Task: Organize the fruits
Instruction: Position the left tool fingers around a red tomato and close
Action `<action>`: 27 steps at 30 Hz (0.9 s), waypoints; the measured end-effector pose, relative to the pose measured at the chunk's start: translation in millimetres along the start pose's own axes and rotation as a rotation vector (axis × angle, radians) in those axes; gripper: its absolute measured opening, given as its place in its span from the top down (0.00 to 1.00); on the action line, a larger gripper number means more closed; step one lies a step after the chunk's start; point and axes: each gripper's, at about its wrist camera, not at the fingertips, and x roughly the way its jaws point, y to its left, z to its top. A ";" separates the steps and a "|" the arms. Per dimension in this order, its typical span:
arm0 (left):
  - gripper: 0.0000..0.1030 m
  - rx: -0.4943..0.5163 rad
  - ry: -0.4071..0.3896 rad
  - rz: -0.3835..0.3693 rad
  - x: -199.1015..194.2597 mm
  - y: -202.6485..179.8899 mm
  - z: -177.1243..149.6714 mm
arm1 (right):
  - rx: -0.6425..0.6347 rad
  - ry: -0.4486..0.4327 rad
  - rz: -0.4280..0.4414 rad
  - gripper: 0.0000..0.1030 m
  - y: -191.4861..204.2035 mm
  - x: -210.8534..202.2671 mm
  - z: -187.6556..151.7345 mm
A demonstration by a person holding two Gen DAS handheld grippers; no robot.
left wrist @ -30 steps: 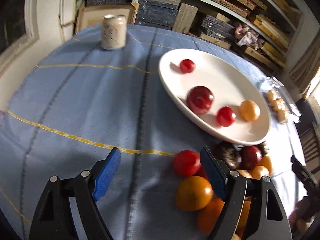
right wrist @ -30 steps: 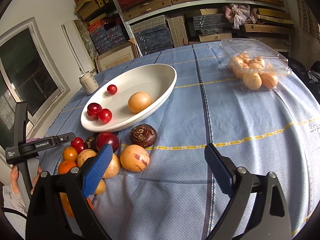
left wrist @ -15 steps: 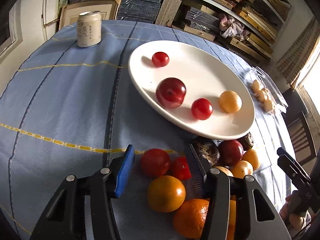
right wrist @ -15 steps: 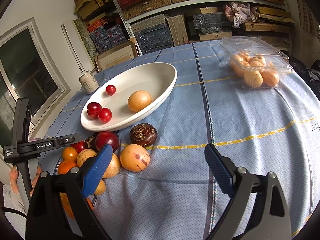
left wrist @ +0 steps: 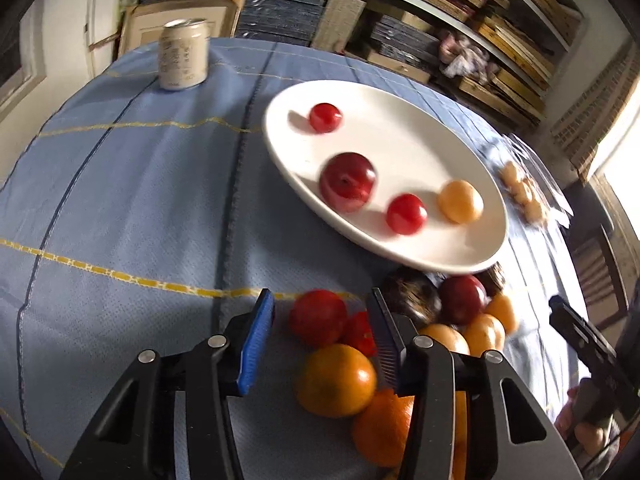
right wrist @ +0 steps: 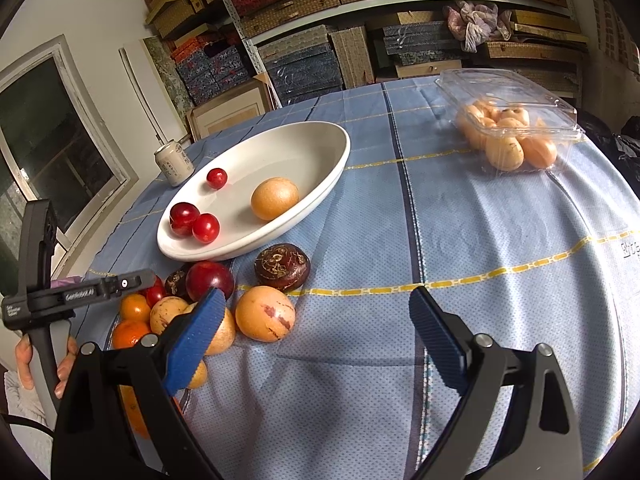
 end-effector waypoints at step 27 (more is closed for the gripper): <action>0.66 -0.029 0.007 0.011 0.8 7.6 -3.9 | -0.008 0.019 -0.013 0.10 1.0 5.2 -2.3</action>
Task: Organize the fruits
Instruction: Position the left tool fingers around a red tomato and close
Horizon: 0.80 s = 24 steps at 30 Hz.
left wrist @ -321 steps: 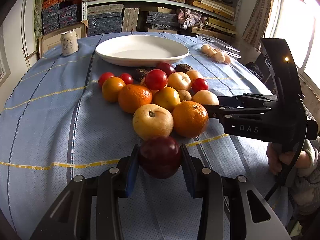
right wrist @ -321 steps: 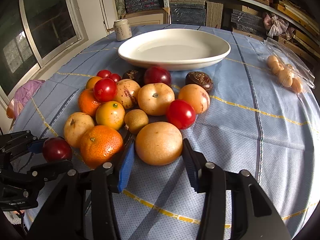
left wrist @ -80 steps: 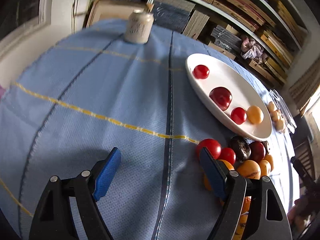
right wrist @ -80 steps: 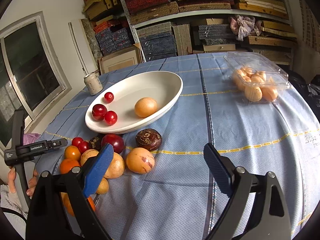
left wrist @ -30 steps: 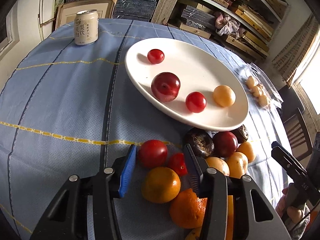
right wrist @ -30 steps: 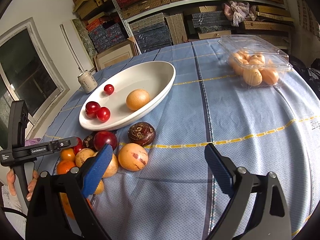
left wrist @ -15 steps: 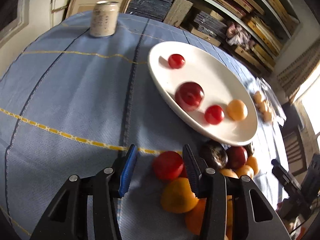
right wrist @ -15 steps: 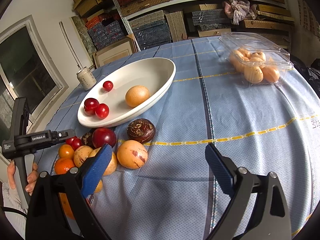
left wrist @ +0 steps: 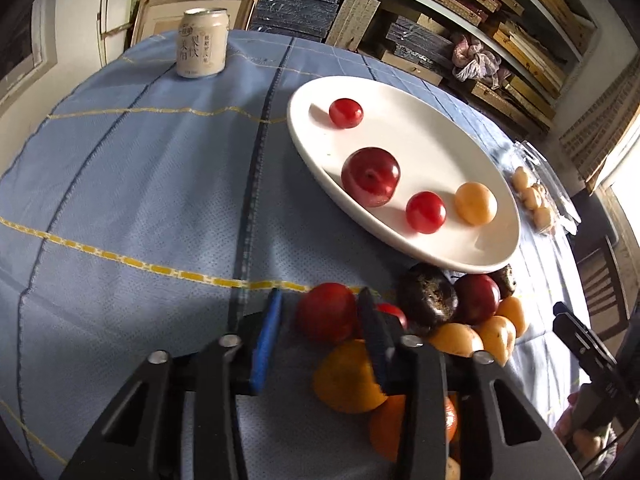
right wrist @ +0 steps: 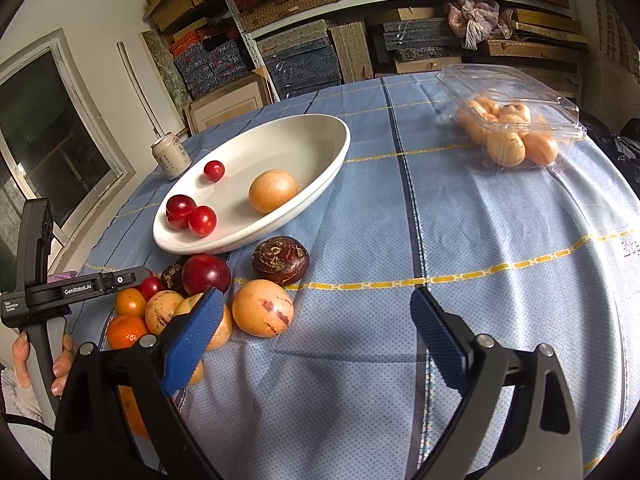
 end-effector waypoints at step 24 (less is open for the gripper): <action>0.71 0.030 -0.033 0.004 -12.4 -4.2 -7.8 | 0.035 0.041 0.119 0.10 2.0 5.9 -1.6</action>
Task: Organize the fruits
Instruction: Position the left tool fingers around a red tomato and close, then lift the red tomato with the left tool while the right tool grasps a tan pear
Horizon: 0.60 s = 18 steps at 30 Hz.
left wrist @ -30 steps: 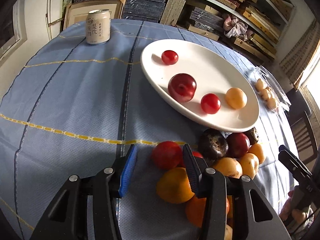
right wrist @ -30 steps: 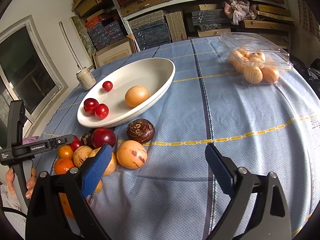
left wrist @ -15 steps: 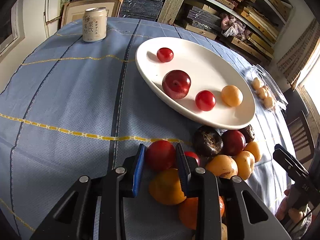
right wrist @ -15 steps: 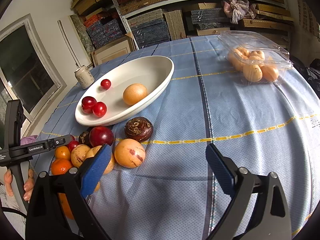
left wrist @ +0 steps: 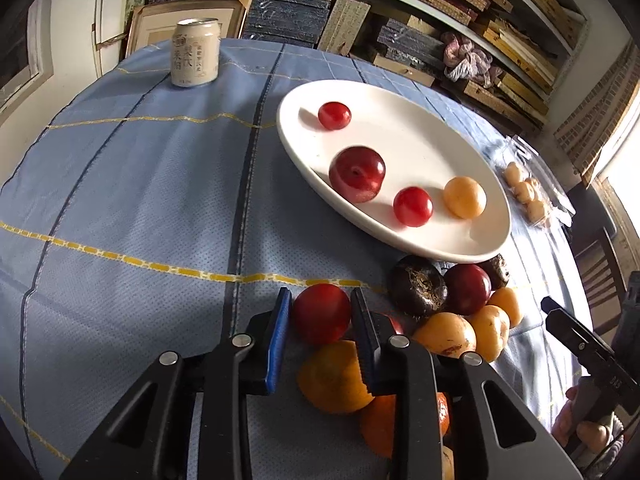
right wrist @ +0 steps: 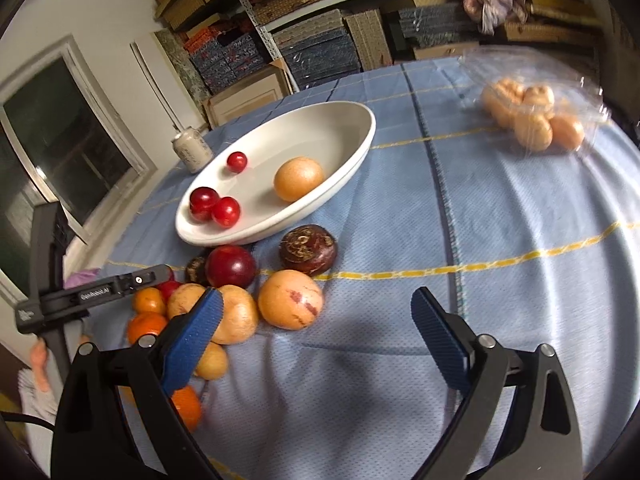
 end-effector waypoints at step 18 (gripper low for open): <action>0.71 0.007 -0.027 0.007 -8.1 -3.2 -1.5 | -0.032 0.085 0.068 0.52 14.7 21.8 6.1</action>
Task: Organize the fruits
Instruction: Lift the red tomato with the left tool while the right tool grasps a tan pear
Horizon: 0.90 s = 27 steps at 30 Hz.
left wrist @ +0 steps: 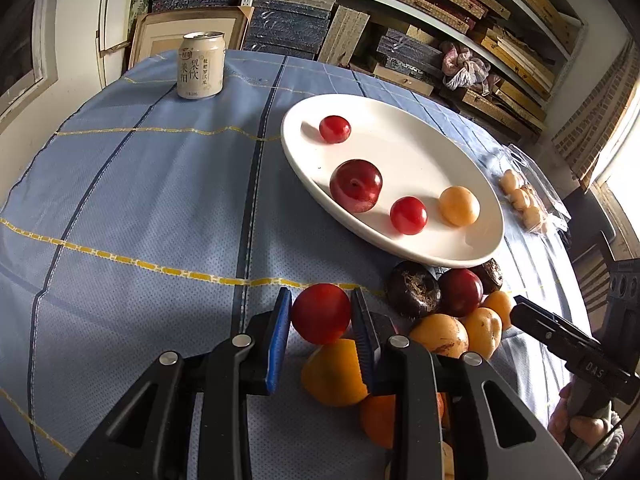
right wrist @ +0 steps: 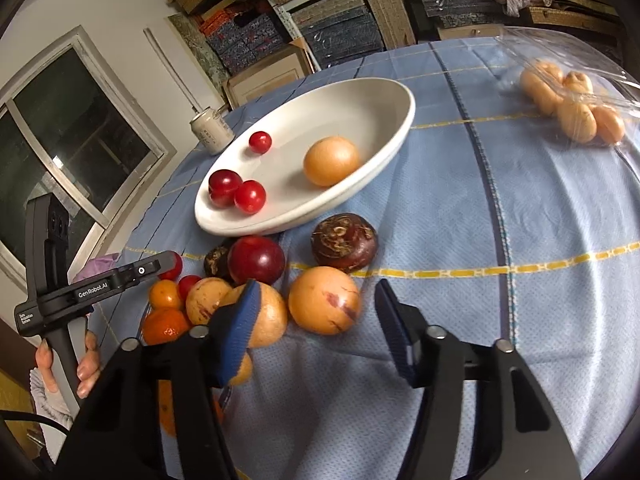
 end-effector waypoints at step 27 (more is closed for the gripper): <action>0.76 0.038 -0.008 0.005 -1.8 -1.8 -0.8 | 0.065 -0.023 0.026 0.62 -14.3 -10.1 -6.8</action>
